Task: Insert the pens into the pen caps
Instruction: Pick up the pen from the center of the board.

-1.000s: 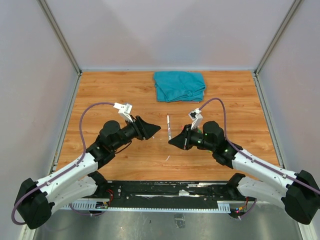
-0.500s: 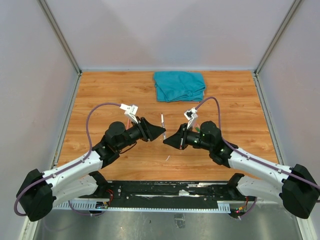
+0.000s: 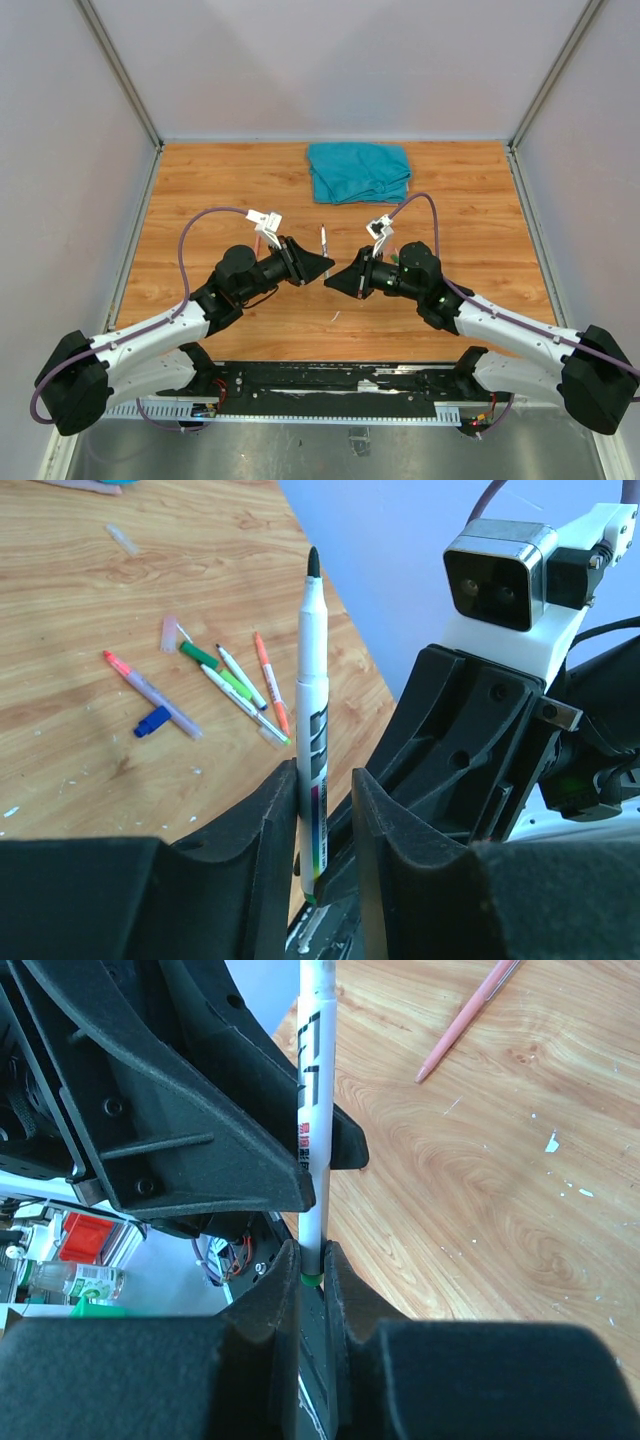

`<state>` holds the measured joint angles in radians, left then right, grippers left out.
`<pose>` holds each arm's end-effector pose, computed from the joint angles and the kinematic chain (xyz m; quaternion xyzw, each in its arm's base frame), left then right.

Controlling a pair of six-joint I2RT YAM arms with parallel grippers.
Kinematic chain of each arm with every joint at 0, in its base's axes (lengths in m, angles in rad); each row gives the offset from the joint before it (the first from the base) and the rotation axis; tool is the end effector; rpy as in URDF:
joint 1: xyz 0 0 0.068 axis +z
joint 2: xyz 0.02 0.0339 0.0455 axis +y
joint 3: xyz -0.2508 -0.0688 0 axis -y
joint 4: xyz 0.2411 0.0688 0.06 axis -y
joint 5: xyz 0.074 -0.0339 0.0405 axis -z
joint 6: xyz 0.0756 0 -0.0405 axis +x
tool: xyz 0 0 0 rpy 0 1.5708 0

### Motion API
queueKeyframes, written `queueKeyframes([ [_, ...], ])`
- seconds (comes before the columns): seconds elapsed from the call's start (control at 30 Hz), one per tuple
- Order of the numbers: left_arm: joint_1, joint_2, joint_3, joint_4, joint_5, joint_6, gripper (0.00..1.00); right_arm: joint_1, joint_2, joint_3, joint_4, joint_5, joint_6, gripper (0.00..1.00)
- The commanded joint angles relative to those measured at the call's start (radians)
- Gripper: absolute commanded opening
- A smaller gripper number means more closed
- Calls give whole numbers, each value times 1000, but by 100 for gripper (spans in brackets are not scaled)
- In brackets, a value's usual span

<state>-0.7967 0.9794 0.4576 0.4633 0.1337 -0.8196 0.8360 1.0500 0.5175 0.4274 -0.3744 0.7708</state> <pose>0.1800 -0.1985 0.2448 0.0375 0.7263 -0.5285 0.4378 0.1652 0.2240 0.2452 -0.1482 0.7258 0.5691 0.3568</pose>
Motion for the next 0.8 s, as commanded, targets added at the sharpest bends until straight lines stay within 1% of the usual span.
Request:
queueKeyframes([
  [0.0,-15,1,-16,58,7,2,30,8,-11,36,40,24,-8,1],
  [0.17,-15,5,-19,60,5,-1,16,8,-15,42,30,28,-18,1],
  [0.27,-15,6,-17,57,1,5,5,8,-26,42,9,38,-31,2],
  [0.33,-15,3,-12,42,-4,13,1,8,-32,42,-7,45,-46,5],
  [0.37,-15,1,-10,33,-8,16,1,8,-35,45,-18,46,-53,7],
  [0.43,-15,-6,-5,16,-19,29,0,9,-38,49,-42,48,-69,14],
  [0.6,-15,-22,6,-39,-46,57,1,8,-63,58,-111,79,-121,39],
  [0.77,-15,-28,9,-66,-51,68,1,7,-81,79,-184,112,-181,55],
])
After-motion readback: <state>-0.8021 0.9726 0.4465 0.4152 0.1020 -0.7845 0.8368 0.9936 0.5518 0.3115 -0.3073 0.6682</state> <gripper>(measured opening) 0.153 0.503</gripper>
